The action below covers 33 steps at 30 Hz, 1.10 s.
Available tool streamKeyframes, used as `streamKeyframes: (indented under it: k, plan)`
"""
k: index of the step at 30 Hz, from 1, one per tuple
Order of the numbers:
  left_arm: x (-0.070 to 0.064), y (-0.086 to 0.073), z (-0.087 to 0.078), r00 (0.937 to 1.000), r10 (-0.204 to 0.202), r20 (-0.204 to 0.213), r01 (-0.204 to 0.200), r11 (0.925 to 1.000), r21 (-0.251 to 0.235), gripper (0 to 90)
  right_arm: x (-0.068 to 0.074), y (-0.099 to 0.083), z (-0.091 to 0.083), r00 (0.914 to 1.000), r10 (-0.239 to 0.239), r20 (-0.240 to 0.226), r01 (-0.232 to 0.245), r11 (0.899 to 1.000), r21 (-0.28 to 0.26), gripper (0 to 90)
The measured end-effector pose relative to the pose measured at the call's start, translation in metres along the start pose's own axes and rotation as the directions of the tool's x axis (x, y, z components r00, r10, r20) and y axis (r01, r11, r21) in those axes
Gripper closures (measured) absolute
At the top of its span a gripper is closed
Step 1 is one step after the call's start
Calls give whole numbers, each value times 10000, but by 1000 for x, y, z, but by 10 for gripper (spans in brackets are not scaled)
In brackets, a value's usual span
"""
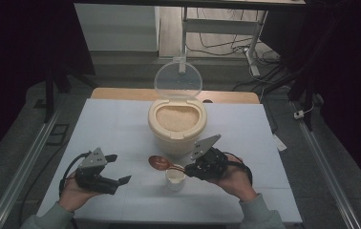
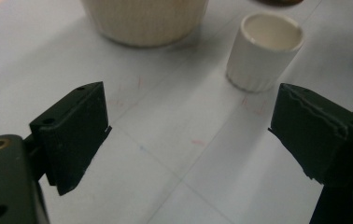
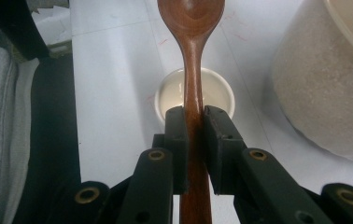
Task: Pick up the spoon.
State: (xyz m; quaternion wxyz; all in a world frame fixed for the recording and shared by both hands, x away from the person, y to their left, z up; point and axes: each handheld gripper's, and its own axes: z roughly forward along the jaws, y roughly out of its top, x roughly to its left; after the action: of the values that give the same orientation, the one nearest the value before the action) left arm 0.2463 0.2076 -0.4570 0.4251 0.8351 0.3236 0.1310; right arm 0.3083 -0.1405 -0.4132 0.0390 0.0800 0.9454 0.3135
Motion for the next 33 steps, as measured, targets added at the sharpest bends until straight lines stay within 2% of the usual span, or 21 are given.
streamKeyframes:
  k: [3, 7, 13, 16, 21, 25, 28, 33]
  plan:
    - [-3, 8, 2, 9998, 211, 47, -211, 9998, 30, 114, 0, 0, 1, 10000, -14, -15, 14, 10000, -14, 803]
    - [-11, 21, 5, 9972, 718, 215, -722, 9972, 182, 115, 0, 0, 1, 10000, -67, 18, 67, 10000, 21, 804]
    - [-25, 45, 9, 9877, 1515, 383, -1521, 9883, 127, 138, 3, 2, 1, 9997, -243, 19, 243, 9997, -86, 803]
    - [-29, 56, 14, 9826, 1774, 544, -1783, 9839, 134, 148, 4, 4, 2, 9995, -328, -17, 328, 9995, -37, 804]
    - [-36, 68, 26, 9687, 2299, 933, -2352, 9706, 503, 171, 6, 5, 5, 9993, -379, -58, 379, 9993, 29, 803]
    - [-43, 78, 35, 9532, 2736, 1284, -2834, 9568, 650, 196, 6, 6, 5, 9989, -456, -95, 456, 9990, 8, 803]
    - [-48, 85, 42, 9439, 2963, 1459, -3091, 9482, 738, 215, 8, 7, 7, 9989, -462, -124, 462, 9989, 42, 804]
    - [-55, 92, 54, 9237, 3331, 1891, -3557, 9291, 1007, 261, 9, 8, 9, 9983, -564, -149, 565, 9984, 98, 803]
